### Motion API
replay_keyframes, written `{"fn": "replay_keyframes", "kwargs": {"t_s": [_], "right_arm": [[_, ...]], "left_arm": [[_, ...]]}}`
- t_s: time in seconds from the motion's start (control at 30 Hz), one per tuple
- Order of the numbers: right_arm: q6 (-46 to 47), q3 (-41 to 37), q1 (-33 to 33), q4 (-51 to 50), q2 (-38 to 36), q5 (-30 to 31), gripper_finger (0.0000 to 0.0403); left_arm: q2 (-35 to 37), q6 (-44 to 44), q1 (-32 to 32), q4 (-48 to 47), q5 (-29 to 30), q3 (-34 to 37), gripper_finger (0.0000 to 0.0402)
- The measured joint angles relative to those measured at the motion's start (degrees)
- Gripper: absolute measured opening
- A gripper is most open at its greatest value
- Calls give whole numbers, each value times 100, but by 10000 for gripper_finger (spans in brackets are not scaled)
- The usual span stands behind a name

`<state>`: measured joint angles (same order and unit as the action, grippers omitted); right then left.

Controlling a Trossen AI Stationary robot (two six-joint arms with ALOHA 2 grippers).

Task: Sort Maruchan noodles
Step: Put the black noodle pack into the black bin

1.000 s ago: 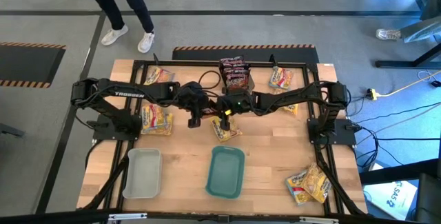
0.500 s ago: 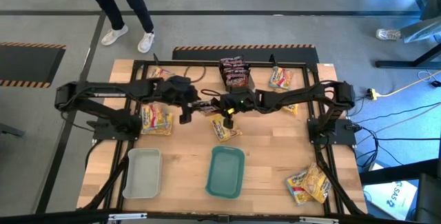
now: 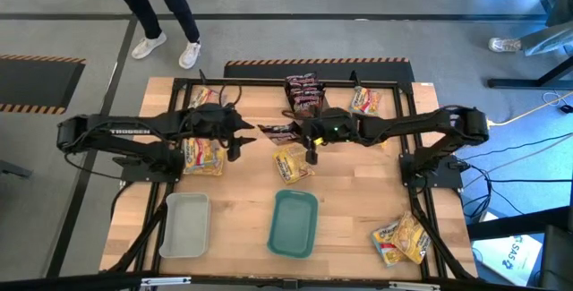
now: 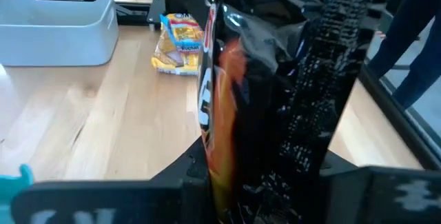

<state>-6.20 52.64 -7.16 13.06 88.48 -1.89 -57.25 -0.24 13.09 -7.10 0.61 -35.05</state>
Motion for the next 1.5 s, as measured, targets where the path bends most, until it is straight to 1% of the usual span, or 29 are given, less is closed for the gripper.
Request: {"fn": "replay_keyframes", "kwargs": {"t_s": [0.07, 0.13, 0.33, 0.47, 0.6, 0.67, 0.77, 0.87, 1.0, 1.1, 1.17, 1.3, 1.5], "right_arm": [[-10, -65, 0, 38, -145, -5, 90], [-31, -115, -1, 37, -285, -1, 90], [-159, -260, -4, 108, -546, -14, 91], [-153, -529, -4, 685, -600, -21, 91], [-147, -802, -4, 1342, -624, -63, 91], [-129, -931, -4, 1752, -624, -173, 92], [-116, -1057, -4, 2172, -624, -239, 92], [-114, -1082, -4, 2269, -624, -241, 92], [-114, -1084, -2, 2335, -615, -267, 92], [-114, -1084, -2, 2346, -583, -270, 92], [-131, -1089, 0, 2369, -560, -272, 92], [-117, -1086, 0, 2993, -312, -451, 92], [6, -1004, 2, 3751, 131, -507, 92]], "left_arm": [[-58, -251, -16, 66, 251, -2, 194], [-155, -265, -14, 48, 373, 0, 199], [-285, -265, -90, 343, 283, 2, 224], [-287, -312, -88, 478, 312, 2, 236], [-393, -390, -88, 891, 267, 1, 250], [-523, -416, -104, 1046, 169, 4, 255], [-784, -354, -119, 1534, -21, -7, 257], [-979, -351, -117, 1891, -281, 4, 255], [-1143, -370, -117, 2304, -412, 2, 256], [-1180, -372, -117, 2403, -590, 2, 257], [-1178, -370, -119, 2450, -607, 2, 257], [-1178, -348, -119, 2755, -557, 2, 255], [-1176, -323, -190, 3137, -766, 2, 255]]}}
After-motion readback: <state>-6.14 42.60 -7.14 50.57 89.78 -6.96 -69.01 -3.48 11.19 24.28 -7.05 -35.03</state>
